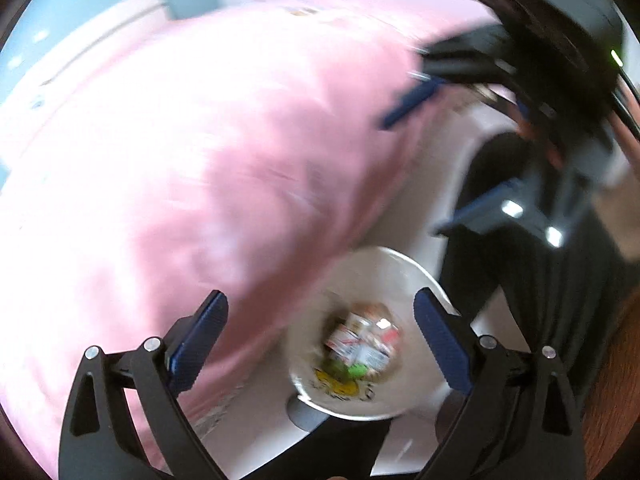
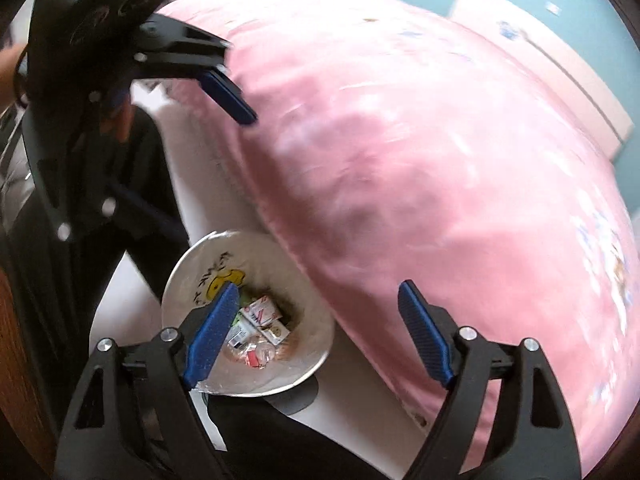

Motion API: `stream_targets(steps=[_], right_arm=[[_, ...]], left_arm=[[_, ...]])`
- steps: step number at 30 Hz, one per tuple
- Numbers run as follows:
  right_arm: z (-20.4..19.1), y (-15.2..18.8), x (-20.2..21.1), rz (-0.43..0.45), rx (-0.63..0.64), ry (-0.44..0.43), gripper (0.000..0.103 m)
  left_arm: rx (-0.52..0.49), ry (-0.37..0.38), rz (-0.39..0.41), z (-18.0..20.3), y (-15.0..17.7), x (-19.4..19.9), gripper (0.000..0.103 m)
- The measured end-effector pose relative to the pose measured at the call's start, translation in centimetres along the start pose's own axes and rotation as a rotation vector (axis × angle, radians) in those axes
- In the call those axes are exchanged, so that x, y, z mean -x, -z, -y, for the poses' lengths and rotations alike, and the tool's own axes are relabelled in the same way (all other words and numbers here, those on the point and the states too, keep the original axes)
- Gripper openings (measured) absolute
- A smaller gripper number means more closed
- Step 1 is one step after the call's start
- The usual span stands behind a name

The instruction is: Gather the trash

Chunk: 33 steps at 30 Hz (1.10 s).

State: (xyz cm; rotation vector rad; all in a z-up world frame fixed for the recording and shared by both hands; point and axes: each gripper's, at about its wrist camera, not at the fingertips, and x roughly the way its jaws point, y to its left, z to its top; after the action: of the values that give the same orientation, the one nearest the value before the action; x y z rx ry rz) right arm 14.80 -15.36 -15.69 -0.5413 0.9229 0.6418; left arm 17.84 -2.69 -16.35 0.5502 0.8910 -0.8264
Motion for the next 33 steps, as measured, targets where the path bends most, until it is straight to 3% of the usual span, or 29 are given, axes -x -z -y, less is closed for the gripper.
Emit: stream_targets(steps=[5, 10, 12, 20, 23, 25, 28, 31, 33], right_arm=[[1.0, 0.0, 3.7, 0.096, -0.175, 0.064, 0.084], [2.0, 0.1, 6.4, 0.098, -0.44, 0.152, 0.084], [1.7, 0.2, 7.2, 0.067, -0.529, 0.19, 0.084], [-1.8, 1.5, 13.1, 0.178, -0.847, 0.252, 0.09], [-3.5, 1.5, 15.0, 0.202, -0.888, 0.256, 0.09], [-4.5, 1.5, 16.3, 0.193, -0.907, 0.321, 0.09], [-6.5, 1.5, 18.1, 0.194, -0.89, 0.371, 0.09], [-7.9, 1.7, 18.9, 0.183, -0.886, 0.365, 0.09], [-8.8, 1.8, 19.3, 0.181, -0.862, 0.373, 0.09]], left_arm=[[0.189, -0.139, 0.061, -1.8, -0.6, 3.2, 0.096], [0.371, -0.251, 0.133, -2.1, -0.9, 6.8, 0.097], [0.462, -0.287, 0.148, -1.9, -0.8, 8.0, 0.097], [0.652, -0.444, 0.195, 1.1, 0.5, 11.7, 0.098], [0.667, -0.497, 0.202, 3.1, 0.8, 13.4, 0.099], [0.667, -0.516, 0.205, 4.5, 1.1, 14.7, 0.099], [0.717, -0.489, 0.206, 5.8, 2.0, 16.4, 0.099], [0.764, -0.524, 0.194, 6.9, 2.8, 17.8, 0.099], [0.771, -0.502, 0.208, 7.8, 3.3, 18.4, 0.099]])
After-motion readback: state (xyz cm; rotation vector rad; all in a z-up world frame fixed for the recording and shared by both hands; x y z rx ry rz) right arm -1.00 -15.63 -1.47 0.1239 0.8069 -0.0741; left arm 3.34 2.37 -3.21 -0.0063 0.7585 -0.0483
